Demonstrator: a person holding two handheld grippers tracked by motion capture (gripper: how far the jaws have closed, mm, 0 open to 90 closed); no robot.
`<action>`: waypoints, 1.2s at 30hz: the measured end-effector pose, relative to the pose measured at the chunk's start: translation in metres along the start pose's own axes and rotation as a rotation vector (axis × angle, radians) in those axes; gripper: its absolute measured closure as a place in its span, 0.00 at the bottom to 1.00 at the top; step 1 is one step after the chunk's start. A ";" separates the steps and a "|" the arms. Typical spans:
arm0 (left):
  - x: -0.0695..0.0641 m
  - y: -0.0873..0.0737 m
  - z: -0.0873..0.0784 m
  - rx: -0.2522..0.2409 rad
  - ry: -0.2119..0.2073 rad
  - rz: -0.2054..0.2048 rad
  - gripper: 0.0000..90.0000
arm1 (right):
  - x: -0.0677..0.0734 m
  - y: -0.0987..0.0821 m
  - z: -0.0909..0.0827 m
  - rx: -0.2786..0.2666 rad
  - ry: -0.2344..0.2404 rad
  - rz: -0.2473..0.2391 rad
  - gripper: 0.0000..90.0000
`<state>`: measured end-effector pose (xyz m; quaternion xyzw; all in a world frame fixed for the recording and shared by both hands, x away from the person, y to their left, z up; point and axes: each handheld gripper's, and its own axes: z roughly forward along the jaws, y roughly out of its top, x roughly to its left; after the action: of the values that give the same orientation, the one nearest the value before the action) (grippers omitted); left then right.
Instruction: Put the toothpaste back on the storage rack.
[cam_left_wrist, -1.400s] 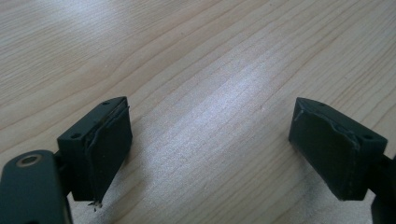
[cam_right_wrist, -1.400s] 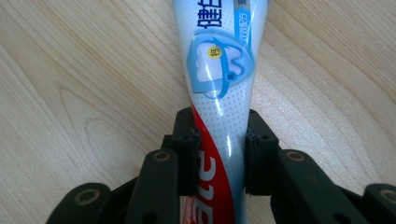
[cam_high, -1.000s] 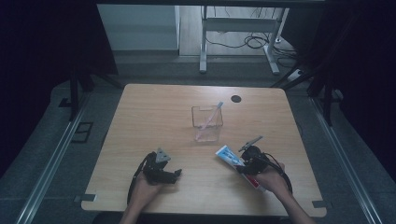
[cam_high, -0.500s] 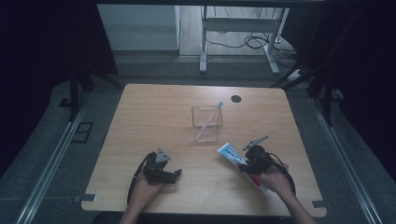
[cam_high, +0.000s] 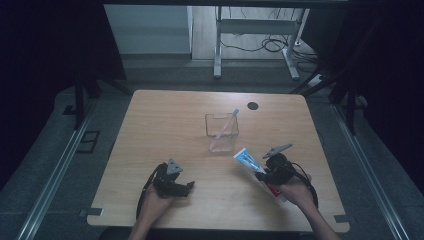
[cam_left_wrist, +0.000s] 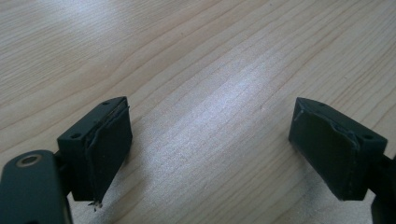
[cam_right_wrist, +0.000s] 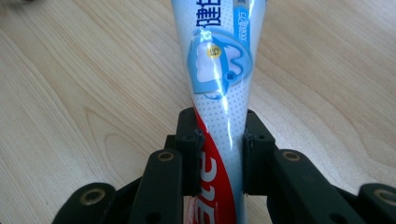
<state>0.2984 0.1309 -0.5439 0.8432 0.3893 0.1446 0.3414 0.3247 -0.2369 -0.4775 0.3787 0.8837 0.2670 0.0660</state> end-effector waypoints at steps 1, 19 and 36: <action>0.000 0.000 0.000 0.000 0.000 0.000 0.15 | 0.000 0.000 -0.001 -0.006 -0.001 0.000 0.80; 0.000 0.000 0.000 0.000 0.000 -0.001 0.15 | 0.000 0.009 -0.018 -0.094 -0.010 0.004 0.80; 0.000 0.000 0.000 -0.004 0.001 -0.002 0.15 | -0.001 0.020 -0.035 -0.179 -0.015 0.002 0.80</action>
<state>0.2985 0.1307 -0.5441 0.8421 0.3900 0.1454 0.3429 0.3276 -0.2408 -0.4375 0.3743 0.8553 0.3421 0.1061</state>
